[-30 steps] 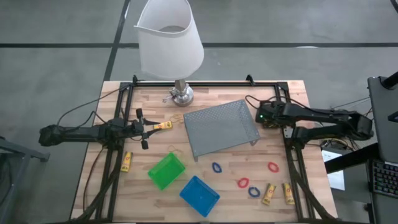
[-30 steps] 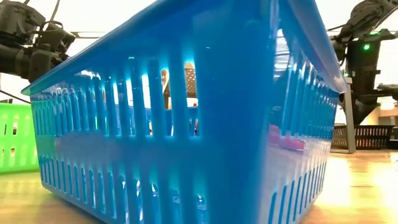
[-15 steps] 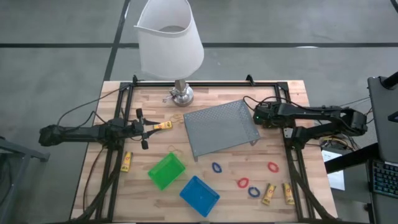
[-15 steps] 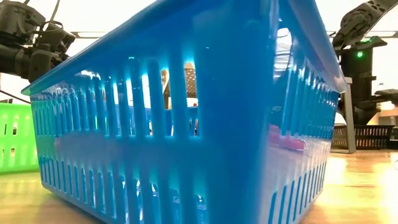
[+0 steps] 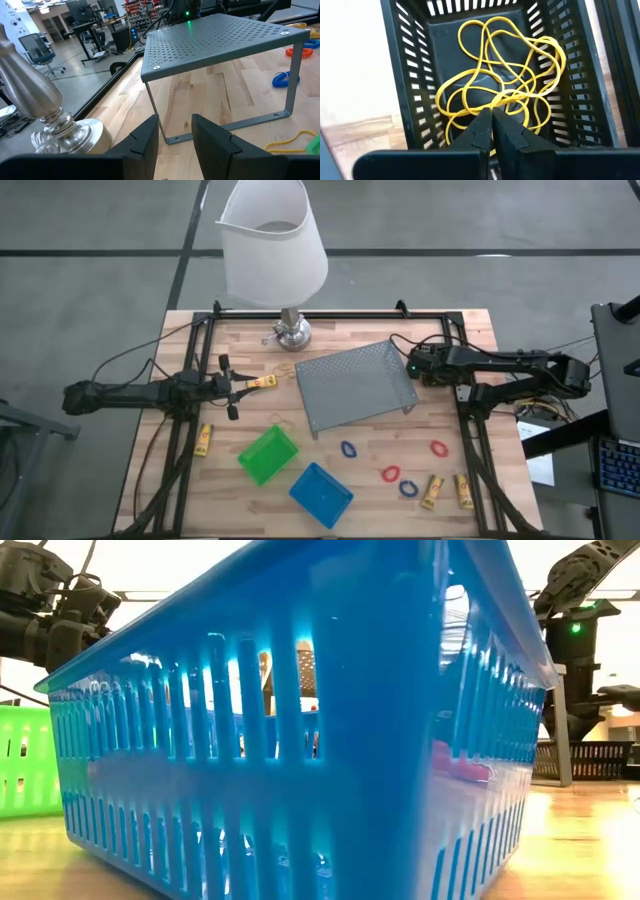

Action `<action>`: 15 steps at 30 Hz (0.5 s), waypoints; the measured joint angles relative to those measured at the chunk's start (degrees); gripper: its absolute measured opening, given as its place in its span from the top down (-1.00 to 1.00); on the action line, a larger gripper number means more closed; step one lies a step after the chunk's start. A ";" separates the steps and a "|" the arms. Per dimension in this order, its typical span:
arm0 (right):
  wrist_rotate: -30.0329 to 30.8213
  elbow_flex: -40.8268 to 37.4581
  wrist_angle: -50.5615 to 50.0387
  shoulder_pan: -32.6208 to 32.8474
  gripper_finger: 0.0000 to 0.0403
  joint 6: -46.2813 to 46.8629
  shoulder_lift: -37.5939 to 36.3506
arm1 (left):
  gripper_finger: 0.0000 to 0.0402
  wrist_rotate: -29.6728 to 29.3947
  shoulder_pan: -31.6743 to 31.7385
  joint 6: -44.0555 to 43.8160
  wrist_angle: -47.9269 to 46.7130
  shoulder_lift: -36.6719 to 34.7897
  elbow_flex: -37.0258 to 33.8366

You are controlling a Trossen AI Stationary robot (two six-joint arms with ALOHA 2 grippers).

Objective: Pick & Place Office Desk Supplies
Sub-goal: Put the yellow rubber band into the black basket

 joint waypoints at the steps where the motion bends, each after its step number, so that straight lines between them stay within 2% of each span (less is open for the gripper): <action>1: 0.00 0.00 -0.02 0.00 0.90 -0.30 0.00 | 0.41 0.00 0.00 -0.02 0.01 0.01 0.01; 11: 1.44 -0.44 -0.15 0.00 0.44 1.19 -0.02 | 0.41 0.00 0.00 -0.01 0.00 0.01 0.01; 15: 1.46 -0.44 -0.13 -0.02 0.31 0.68 -0.04 | 0.41 0.01 -0.02 -0.01 0.01 0.01 0.02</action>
